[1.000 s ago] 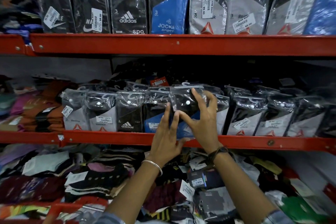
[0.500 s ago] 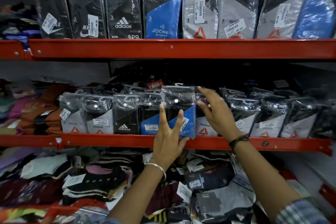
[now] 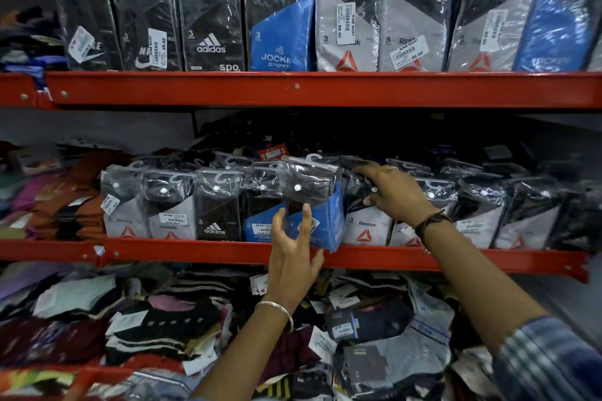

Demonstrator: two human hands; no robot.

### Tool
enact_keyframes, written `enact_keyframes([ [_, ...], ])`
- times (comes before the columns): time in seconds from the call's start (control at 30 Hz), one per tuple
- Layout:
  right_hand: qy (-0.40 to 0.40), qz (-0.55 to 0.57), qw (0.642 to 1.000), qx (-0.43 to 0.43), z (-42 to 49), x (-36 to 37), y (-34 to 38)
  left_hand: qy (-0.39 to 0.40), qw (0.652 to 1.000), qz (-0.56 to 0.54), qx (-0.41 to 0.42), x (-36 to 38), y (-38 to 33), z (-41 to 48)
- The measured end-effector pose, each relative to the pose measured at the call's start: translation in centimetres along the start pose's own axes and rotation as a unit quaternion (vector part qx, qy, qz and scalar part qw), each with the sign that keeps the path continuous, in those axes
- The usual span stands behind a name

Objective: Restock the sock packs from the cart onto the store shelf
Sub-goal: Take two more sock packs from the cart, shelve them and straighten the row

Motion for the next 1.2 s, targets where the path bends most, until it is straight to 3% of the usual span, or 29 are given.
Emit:
enact_keyframes([
  [0.47,-0.009,-0.005,1.000,0.019,0.0,0.9,0.4,0.012,0.999,-0.045,-0.024,0.4,-1.7,0.7],
  [0.8,-0.009,0.011,1.000,0.020,-0.8,0.5,0.1,-0.020,1.000,0.022,-0.010,0.3,-1.3,-0.1],
  [1.1,-0.020,0.017,1.000,0.003,-0.9,0.8,0.2,0.019,0.999,0.023,-0.045,1.9,-1.3,1.5],
  [1.2,-0.027,0.012,1.000,-0.004,-1.2,1.1,0.5,0.049,0.993,0.107,-0.023,3.1,-0.6,1.3],
])
Point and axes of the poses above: each hand's wrist, its own z-axis towards the middle knuckle, its own x-axis out of the palm, y = z × x, the point moved 1 cm from there along z, towards the middle knuckle, and after that the axes turned 9 degrees about -z, right-handed, at the moved point
